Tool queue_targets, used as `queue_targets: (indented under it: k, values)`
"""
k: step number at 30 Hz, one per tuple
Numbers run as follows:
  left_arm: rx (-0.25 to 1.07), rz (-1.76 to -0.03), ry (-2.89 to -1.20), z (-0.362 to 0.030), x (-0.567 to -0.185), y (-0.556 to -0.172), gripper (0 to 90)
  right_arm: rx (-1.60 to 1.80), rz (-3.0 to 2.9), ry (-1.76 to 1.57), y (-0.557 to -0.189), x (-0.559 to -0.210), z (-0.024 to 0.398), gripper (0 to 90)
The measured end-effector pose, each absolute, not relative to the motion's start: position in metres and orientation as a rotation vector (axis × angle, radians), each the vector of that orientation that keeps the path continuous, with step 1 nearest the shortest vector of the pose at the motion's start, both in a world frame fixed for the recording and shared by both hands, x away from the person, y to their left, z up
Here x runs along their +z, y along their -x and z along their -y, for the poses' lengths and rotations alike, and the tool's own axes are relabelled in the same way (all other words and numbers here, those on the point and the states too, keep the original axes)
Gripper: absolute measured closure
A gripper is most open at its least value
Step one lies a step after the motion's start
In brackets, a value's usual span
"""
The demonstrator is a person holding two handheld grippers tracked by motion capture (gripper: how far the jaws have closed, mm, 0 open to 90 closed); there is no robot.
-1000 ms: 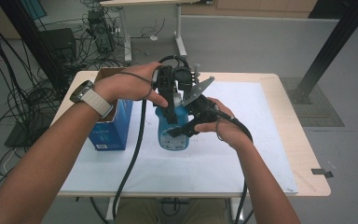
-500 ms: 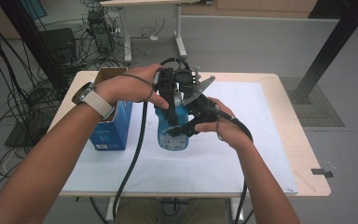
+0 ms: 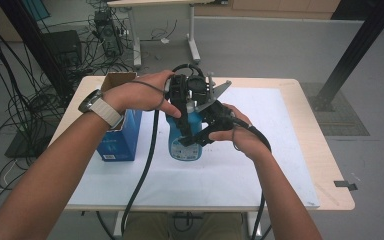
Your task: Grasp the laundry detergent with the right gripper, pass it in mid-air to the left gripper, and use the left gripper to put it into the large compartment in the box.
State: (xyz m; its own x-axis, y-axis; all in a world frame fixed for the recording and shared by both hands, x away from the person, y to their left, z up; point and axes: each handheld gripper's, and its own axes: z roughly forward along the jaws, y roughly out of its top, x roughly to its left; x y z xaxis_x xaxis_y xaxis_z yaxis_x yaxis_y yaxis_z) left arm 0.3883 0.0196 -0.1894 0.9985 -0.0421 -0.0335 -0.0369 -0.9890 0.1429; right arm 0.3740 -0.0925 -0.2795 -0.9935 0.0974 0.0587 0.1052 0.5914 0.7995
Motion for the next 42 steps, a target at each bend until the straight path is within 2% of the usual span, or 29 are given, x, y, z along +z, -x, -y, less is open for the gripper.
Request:
queue_targets:
  k: [17, 42]
  values:
    - [-0.09, 0.072, -2.995, -0.0219, -0.1904, -0.3878, 37.6, -1.397, 2.782, 0.191, -0.3724, -0.2804, 0.0906, 43.9]
    - [-0.068, 0.076, -2.978, -0.0225, -0.1891, -0.3826, 38.9, -1.397, 2.781, 0.182, -0.3679, -0.2779, 0.0909, 43.9]
